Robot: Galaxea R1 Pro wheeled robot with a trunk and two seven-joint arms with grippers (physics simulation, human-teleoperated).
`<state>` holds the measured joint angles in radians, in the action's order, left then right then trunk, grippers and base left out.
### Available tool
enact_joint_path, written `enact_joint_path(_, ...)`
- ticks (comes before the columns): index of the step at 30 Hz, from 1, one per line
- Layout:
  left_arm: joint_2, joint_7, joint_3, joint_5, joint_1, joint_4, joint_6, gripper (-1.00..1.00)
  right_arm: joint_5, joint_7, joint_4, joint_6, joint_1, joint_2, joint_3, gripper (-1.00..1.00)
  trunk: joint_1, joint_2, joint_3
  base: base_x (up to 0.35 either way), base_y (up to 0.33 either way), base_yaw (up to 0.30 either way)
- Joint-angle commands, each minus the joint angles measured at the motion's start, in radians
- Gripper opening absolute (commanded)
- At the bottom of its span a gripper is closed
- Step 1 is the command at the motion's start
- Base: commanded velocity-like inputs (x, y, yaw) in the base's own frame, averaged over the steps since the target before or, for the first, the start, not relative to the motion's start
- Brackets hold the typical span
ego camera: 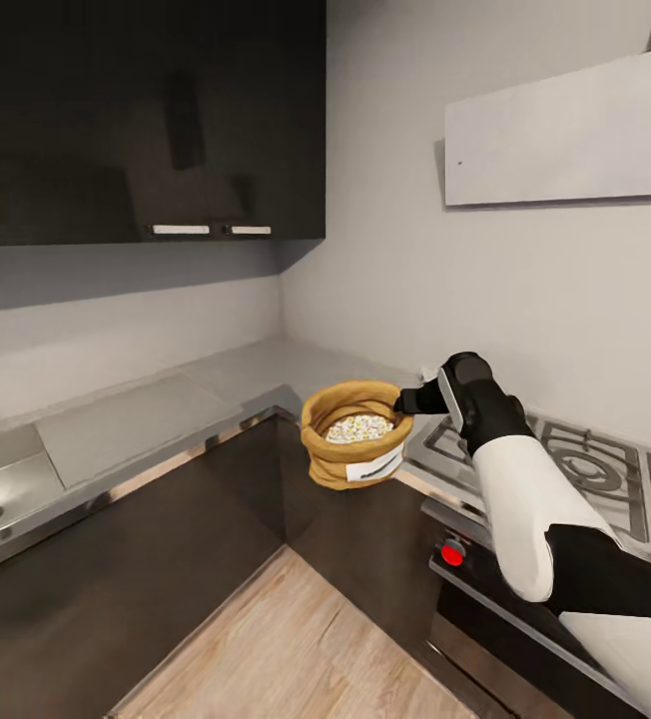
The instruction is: In the kitchen, take the popcorn bag from the countertop, put it into the microwave, and heat it until the popcorn is cooked so the cooked popcorn ends up inside the bag.
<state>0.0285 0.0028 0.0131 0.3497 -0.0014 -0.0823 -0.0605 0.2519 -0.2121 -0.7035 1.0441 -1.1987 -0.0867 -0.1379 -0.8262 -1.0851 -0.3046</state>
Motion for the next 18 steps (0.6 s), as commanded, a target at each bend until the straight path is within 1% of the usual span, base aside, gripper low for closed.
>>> enact_joint_path(1, 0.0, 0.0, 0.001, 0.003, 0.0, -0.001, -0.002, 1.0, 0.01, -0.008, -0.001, 0.003, -0.001, 0.0, -0.005, -1.0, 0.001, -0.001, -0.001, -0.346, 0.0, 0.0)
enact_joint_path(7, -0.001, 0.0, 0.001, 0.003, 0.0, 0.0, -0.001, 1.0, 0.016, -0.007, -0.001, 0.003, -0.001, 0.006, -0.005, -1.0, 0.001, -0.001, -0.001, -0.346, 0.0, 0.0)
enact_joint_path(18, -0.001, 0.0, 0.001, 0.002, 0.0, 0.001, -0.001, 1.0, 0.014, -0.007, -0.001, 0.003, -0.001, 0.008, -0.005, -1.0, 0.001, -0.001, -0.001, -0.346, 0.0, 0.0)
